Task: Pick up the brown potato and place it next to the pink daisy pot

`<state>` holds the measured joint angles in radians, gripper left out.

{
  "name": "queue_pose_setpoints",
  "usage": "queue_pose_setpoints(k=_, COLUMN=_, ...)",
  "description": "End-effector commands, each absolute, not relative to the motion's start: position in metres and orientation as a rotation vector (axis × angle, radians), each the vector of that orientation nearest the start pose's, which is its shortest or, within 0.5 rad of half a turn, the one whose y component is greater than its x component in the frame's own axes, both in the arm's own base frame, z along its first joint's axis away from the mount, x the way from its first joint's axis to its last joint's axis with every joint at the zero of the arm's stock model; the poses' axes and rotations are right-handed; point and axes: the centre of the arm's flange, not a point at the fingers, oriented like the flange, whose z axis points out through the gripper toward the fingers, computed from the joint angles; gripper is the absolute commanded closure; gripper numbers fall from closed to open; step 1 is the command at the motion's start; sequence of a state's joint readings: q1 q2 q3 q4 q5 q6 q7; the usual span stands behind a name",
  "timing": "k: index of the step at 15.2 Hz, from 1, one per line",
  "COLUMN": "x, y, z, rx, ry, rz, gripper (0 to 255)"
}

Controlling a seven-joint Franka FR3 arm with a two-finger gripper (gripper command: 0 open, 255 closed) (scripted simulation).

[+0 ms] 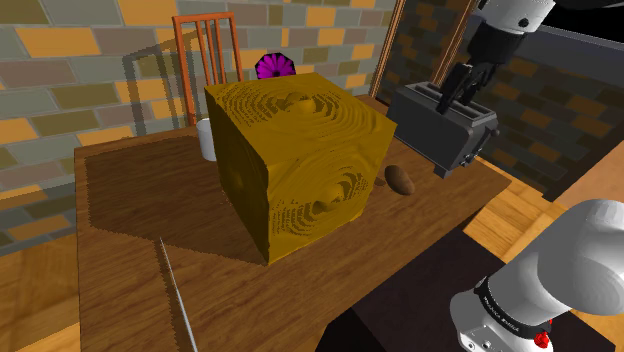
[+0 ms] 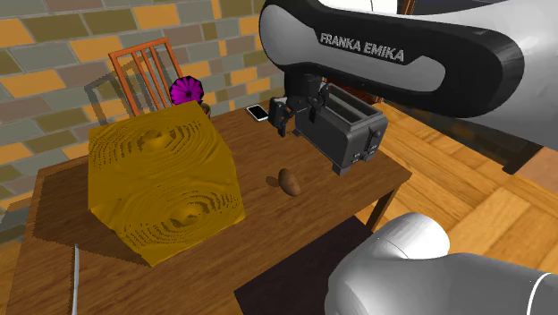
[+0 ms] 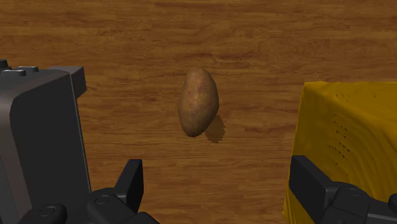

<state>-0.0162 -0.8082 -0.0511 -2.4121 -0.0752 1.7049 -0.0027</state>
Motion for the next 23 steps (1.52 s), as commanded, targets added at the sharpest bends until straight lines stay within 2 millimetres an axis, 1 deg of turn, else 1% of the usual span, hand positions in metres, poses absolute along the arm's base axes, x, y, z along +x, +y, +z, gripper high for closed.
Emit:
queue_pose_setpoints(k=1, x=0.312, y=-0.032, z=0.583, rx=-3.178, ry=0.070, rz=-0.158, gripper=0)
queue_pose_setpoints(k=9, x=0.344, y=-0.024, z=0.480, rx=-3.231, ry=0.127, rz=-0.089, gripper=0)
queue_pose_setpoints(k=17, x=0.371, y=-0.021, z=0.376, rx=-3.282, ry=0.185, rz=-0.017, gripper=0)
queue_pose_setpoints(k=23, x=0.372, y=-0.025, z=0.342, rx=-3.285, ry=0.189, rz=-0.012, gripper=0)
